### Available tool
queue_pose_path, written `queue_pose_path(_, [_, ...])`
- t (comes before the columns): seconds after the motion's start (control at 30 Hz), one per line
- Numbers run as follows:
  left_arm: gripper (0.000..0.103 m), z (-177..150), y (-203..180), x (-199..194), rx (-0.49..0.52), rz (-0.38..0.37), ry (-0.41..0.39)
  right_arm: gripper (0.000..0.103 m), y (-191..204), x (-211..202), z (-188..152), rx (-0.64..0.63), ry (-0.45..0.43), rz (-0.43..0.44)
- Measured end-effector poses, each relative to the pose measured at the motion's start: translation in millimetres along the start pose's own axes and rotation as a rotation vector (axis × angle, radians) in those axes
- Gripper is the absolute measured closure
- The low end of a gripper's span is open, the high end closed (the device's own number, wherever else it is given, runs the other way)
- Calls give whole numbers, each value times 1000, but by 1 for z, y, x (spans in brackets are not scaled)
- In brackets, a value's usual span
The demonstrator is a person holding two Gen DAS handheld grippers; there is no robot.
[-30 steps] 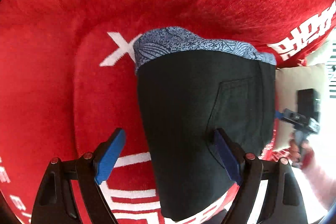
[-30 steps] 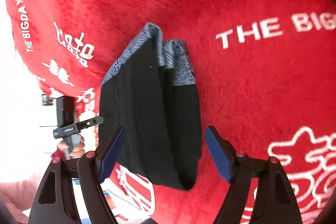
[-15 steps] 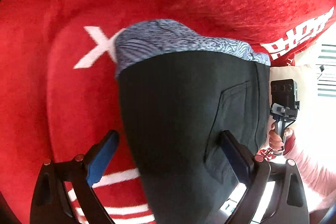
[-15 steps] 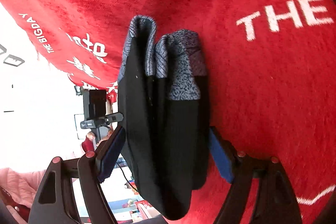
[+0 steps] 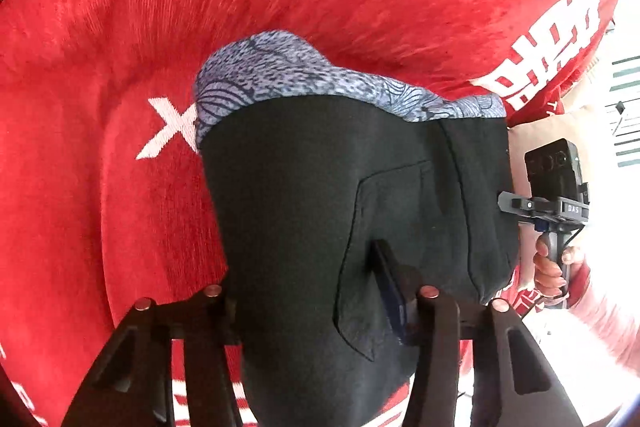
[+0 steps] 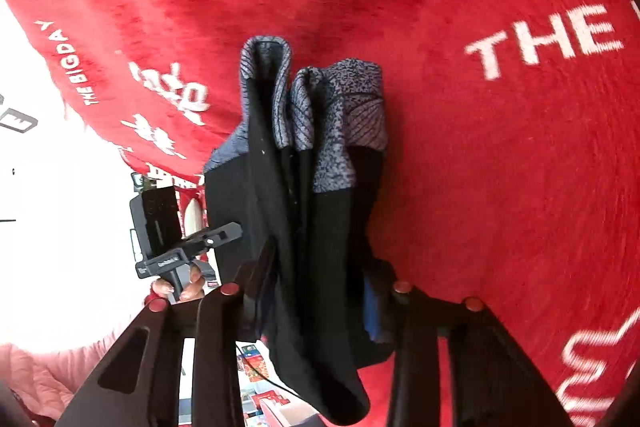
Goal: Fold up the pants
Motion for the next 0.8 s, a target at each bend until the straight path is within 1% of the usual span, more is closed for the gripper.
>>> queue_pose_path(0.07, [51,-5,-10,-9,-8,-14,-8,66,11,-6,-3,-2,-7,19])
queue_pose_path(0.13, [51,-12,-17,-18,-1,-10,-15,66,23,-14,-11,-8,-3,24])
queue_pose_path(0.23, [51,-30,-26,-37,5,-17,-27,66,38,-23,-24,-9,-4,42])
queue_pose_path(0.37, [51,-61,-36,-52,11,-8,-33,66,57,-38,-51,1,-6,57])
queue_pose_path(0.53, [51,-101,-36,-56,1,12,-27,66,70,-34,-86,30,-3,62])
queue_pose_path(0.6, [51,-111,-37,-49,12,32,-28,66,69,-32,-101,35,2,51])
queue_pose_path(0.67, [50,-122,-29,-41,27,55,-30,66,63,-26,-112,35,4,35])
queue_pose_path(0.73, [50,-131,-15,-27,13,74,-14,65,50,-14,-125,28,23,-10])
queue_pose_path(0.77, [49,-135,-7,-18,4,94,-4,64,43,-7,-132,22,39,-44])
queue_pose_path(0.8, [41,-139,1,-11,-1,115,-5,62,37,-2,-136,14,49,-78])
Point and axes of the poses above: each gripper's, at about its wrist camera, not at the fingertips, and x roughly the way its jaws point, y to its left, z to its top, the point moved 6 cm from there along x, roughly the way its jaws point, and after that the axes turned 11 degrees about -x, right-handed, at the moved point
